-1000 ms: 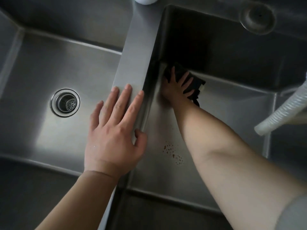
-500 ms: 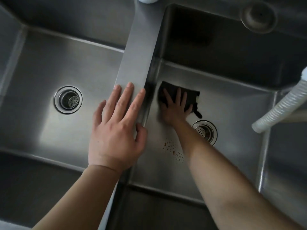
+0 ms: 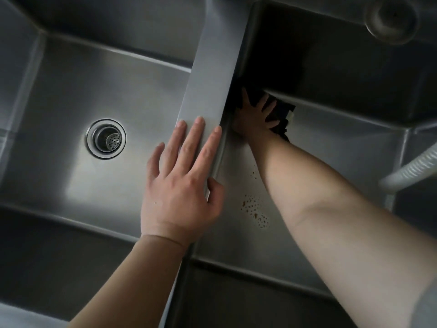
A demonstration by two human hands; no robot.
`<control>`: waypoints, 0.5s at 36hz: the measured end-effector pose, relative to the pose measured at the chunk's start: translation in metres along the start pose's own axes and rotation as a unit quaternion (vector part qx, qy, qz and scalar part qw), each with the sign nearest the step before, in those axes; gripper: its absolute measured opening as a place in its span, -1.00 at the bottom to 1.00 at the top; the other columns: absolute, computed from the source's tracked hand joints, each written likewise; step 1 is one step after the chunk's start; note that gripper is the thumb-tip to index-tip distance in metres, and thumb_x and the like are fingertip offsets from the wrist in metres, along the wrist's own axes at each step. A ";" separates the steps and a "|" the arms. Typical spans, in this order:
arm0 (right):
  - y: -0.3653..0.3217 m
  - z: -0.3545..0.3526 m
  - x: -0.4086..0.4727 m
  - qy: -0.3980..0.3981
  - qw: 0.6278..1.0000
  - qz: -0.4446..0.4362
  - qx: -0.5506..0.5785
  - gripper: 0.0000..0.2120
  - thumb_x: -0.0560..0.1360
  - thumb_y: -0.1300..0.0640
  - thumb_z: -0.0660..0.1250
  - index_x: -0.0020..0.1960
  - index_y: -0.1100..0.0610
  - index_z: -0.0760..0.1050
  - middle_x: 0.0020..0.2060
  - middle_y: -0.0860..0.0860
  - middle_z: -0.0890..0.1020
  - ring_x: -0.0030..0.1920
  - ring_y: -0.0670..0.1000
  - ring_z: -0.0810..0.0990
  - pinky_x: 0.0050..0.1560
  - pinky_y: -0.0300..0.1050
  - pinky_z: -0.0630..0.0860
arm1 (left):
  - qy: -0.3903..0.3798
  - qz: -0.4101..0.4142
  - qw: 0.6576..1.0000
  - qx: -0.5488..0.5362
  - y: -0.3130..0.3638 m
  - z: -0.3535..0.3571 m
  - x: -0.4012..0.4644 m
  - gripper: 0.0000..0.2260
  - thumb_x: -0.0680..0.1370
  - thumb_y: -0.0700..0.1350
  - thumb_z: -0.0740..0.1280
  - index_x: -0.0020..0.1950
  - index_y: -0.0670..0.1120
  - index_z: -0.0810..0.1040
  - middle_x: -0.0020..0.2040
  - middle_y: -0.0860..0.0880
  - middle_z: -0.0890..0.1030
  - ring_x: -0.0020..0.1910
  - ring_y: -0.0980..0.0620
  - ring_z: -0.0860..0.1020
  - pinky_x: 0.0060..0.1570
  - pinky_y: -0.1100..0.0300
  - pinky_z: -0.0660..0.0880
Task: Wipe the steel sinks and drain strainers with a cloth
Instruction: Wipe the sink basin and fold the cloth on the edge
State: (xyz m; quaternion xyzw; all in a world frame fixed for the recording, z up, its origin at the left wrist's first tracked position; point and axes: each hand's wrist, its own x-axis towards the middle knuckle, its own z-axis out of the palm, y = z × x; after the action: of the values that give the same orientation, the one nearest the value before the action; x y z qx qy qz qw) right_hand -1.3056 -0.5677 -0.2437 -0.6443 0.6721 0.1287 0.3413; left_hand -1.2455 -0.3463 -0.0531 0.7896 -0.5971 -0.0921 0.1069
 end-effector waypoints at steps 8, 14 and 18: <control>0.089 0.078 -0.099 0.020 0.977 -0.175 -0.118 -0.39 0.61 -0.21 0.08 0.54 -0.39 -0.17 0.62 0.05 -0.20 0.59 0.17 -0.30 0.41 0.47 -0.28 | -0.034 -0.004 0.999 0.017 0.002 -0.003 -0.001 -0.28 0.43 0.00 0.27 0.61 0.06 0.20 0.61 -0.01 0.19 0.61 -0.07 0.10 0.49 -0.26 0.10; 0.204 0.135 -0.218 -0.071 0.900 -0.359 -0.239 -0.33 0.57 -0.21 0.14 0.55 -0.38 -0.14 0.59 0.03 -0.22 0.58 0.23 -0.28 0.44 0.50 -0.15 | -0.027 -0.004 0.999 0.021 0.002 -0.003 -0.001 -0.28 0.41 0.02 0.20 0.60 0.05 0.21 0.61 -0.02 0.21 0.60 -0.08 0.13 0.47 -0.26 0.15; 0.242 0.124 -0.225 -0.127 0.845 -0.435 -0.284 -0.36 0.57 -0.20 0.16 0.56 -0.37 -0.06 0.61 0.00 -0.17 0.58 0.22 -0.25 0.45 0.48 -0.19 | -0.024 -0.006 0.999 0.024 0.003 -0.003 0.000 -0.29 0.42 0.01 0.20 0.60 0.05 0.21 0.61 -0.02 0.21 0.59 -0.09 0.13 0.45 -0.25 0.19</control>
State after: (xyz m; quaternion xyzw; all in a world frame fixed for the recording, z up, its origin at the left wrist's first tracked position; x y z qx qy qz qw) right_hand -1.5139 -0.2832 -0.2588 -0.9176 0.2077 0.2326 0.2465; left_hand -1.2473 -0.3466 -0.0497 0.7931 -0.5967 -0.0971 0.0736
